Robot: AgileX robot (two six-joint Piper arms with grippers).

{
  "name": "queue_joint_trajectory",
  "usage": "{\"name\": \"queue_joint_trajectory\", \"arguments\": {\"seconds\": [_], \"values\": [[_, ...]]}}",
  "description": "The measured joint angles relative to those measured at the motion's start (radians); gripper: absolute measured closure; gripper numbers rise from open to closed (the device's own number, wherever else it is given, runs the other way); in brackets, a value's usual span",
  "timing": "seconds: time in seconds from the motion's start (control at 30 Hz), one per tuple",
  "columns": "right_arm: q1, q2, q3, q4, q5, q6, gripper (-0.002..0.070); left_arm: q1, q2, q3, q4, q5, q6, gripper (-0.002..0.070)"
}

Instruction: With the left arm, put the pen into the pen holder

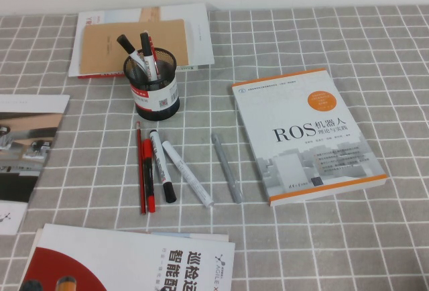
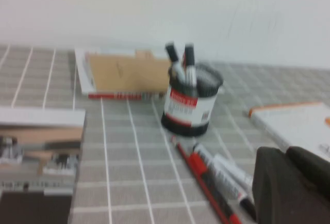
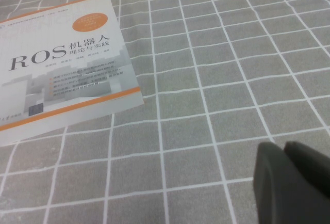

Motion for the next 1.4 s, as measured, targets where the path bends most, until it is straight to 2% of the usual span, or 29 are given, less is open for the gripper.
{"name": "queue_joint_trajectory", "arguments": {"seconds": [0.2, 0.37, 0.53, 0.63, 0.77, 1.0, 1.4], "values": [[0.0, 0.0, 0.0, 0.0, 0.0, 0.0, 0.0691, 0.002, -0.035, 0.175, 0.06, -0.217, 0.005, 0.0675], [0.0, 0.0, 0.0, 0.0, 0.0, 0.0, 0.0691, 0.072, -0.107, 0.273, -0.022, -0.275, 0.073, 0.0675], [0.0, 0.0, 0.0, 0.0, 0.0, 0.0, 0.0691, 0.179, -0.133, 0.276, -0.104, -0.266, 0.174, 0.0675], [0.0, 0.0, 0.0, 0.0, 0.0, 0.0, 0.0691, 0.209, -0.134, 0.276, -0.125, -0.263, 0.219, 0.0675], [0.0, 0.0, 0.0, 0.0, 0.0, 0.0, 0.0691, 0.213, -0.136, 0.276, -0.151, -0.216, 0.258, 0.0675], [0.0, 0.0, 0.0, 0.0, 0.0, 0.0, 0.0691, 0.214, -0.136, 0.276, -0.268, -0.023, 0.418, 0.0675], [0.0, 0.0, 0.0, 0.0, 0.0, 0.0, 0.0691, 0.215, -0.136, 0.276, -0.292, 0.01, 0.47, 0.0675]]}}
